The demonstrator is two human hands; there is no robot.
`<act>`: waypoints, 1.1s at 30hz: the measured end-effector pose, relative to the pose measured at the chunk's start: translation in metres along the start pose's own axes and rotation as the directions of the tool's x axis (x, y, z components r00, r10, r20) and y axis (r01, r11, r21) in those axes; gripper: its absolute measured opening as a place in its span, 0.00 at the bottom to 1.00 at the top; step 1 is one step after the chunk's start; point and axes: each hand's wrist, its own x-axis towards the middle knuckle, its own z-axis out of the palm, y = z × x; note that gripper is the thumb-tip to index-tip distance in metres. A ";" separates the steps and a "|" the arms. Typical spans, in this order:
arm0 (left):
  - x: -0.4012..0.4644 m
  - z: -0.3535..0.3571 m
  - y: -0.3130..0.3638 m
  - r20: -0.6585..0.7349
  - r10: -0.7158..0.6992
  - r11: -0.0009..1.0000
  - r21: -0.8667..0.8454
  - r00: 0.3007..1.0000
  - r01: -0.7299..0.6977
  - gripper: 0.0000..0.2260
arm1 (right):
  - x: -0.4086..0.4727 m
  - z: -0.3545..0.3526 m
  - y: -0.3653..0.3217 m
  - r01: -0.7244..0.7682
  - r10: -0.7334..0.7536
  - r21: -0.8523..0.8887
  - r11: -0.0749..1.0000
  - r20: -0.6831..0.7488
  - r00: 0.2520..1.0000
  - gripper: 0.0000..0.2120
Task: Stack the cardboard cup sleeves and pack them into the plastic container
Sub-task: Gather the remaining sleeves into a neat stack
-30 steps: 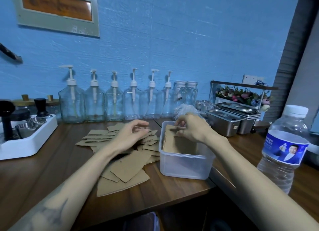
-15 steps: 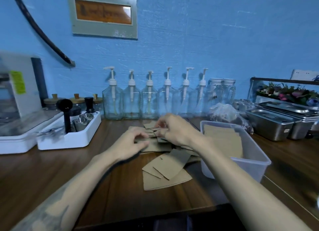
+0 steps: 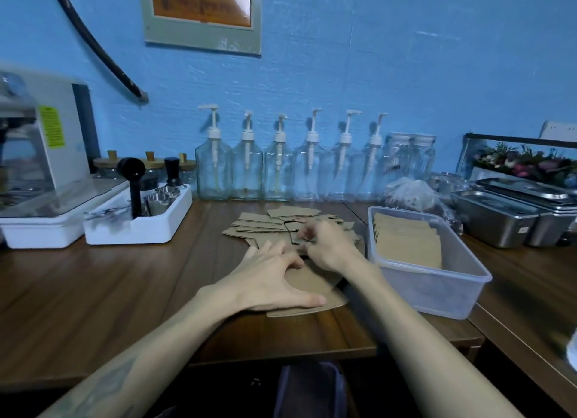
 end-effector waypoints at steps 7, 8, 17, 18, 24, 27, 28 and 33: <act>-0.013 -0.016 -0.017 0.067 -0.063 0.983 -0.167 0.996 0.074 0.26 | -0.006 0.003 0.009 0.047 -0.040 0.140 0.989 -0.053 0.998 0.07; -0.014 -0.018 -0.021 0.077 -0.063 0.975 -0.209 0.995 0.078 0.24 | -0.007 0.005 0.009 0.068 -0.059 0.162 0.984 -0.064 0.996 0.07; -0.011 -0.017 -0.050 0.040 -0.093 0.627 -0.774 0.995 0.090 0.06 | -0.014 0.006 -0.001 0.234 -0.197 0.361 0.903 -0.137 0.971 0.09; -0.010 -0.017 -0.052 0.027 -0.109 0.600 -0.795 0.994 0.087 0.05 | -0.015 0.005 -0.001 0.233 -0.196 0.386 0.893 -0.134 0.971 0.09; 0.000 -0.023 -0.070 -0.075 -0.217 0.548 -0.834 0.973 0.058 0.04 | -0.014 0.004 -0.004 0.227 -0.200 0.489 0.842 -0.108 0.974 0.04; 0.003 -0.020 -0.075 -0.119 -0.264 0.524 -0.851 0.957 0.038 0.04 | -0.011 0.007 -0.004 0.188 -0.173 0.521 0.833 -0.078 0.982 0.05; 0.003 -0.020 -0.076 -0.121 -0.264 0.513 -0.858 0.957 0.033 0.03 | -0.009 0.007 -0.005 0.176 -0.166 0.542 0.822 -0.068 0.984 0.05; 0.003 -0.018 -0.077 -0.164 -0.273 0.529 -0.848 0.948 0.006 0.03 | -0.007 0.007 -0.003 0.098 -0.147 0.640 0.762 0.024 0.989 0.05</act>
